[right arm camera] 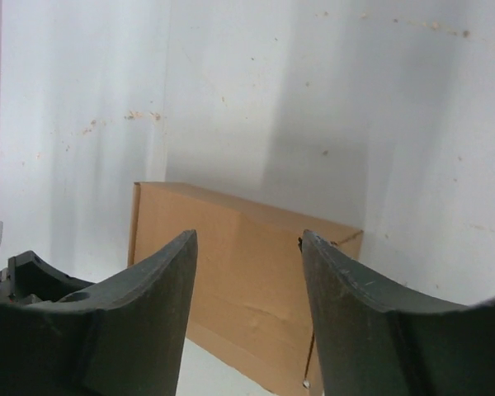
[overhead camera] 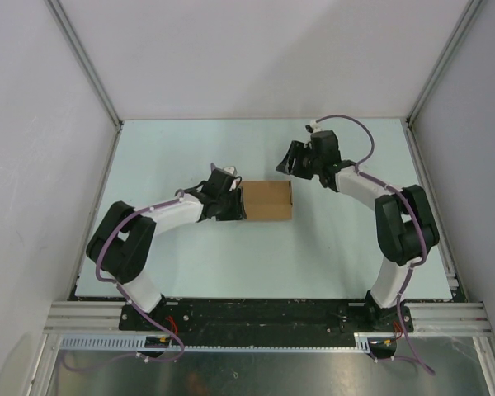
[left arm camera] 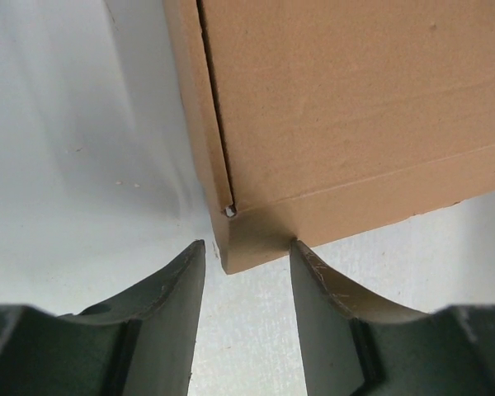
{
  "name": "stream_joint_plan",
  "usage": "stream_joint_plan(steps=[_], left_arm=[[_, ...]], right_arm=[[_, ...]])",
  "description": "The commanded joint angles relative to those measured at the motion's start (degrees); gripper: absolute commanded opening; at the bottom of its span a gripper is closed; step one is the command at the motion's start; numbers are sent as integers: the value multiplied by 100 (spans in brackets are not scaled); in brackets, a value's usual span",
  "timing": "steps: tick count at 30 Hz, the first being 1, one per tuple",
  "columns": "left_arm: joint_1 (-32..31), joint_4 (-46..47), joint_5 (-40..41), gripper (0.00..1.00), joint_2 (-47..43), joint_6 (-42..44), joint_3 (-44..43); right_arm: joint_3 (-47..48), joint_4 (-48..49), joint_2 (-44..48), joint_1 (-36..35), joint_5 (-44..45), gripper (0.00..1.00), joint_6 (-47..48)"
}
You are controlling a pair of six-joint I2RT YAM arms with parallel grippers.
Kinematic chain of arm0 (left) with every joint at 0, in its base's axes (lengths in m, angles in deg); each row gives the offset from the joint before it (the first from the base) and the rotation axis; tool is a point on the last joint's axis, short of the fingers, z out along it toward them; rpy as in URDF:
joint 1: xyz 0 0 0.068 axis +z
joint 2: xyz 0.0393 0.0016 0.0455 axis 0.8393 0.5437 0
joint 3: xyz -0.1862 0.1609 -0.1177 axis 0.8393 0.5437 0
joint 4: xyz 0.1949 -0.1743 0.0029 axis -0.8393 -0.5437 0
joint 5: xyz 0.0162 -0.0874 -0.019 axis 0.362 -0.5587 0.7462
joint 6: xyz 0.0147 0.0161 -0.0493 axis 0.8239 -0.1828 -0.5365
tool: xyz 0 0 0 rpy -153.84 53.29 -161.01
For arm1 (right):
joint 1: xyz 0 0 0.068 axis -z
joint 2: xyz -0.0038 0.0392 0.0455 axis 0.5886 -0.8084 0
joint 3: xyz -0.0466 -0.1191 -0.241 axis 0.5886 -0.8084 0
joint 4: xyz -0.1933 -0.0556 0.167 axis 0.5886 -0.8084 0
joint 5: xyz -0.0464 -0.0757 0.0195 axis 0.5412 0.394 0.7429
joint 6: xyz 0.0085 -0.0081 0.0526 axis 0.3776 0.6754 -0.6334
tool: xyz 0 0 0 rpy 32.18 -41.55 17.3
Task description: Fold the paper box
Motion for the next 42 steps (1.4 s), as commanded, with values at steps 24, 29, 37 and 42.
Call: stream_joint_plan(steps=[24, 29, 37, 42], left_arm=[[56, 61, -68, 46, -89, 92, -306], [56, 78, -68, 43, -45, 83, -315], [56, 122, -33, 36, 43, 127, -324], [65, 131, 2, 29, 78, 197, -280]], right_arm=[[455, 665, -886, -463, -1147, 27, -164], [455, 551, -948, -454, -1138, 27, -155], [455, 515, -1018, -454, -1147, 26, -146], [455, 471, -1080, -463, -1129, 26, -155]])
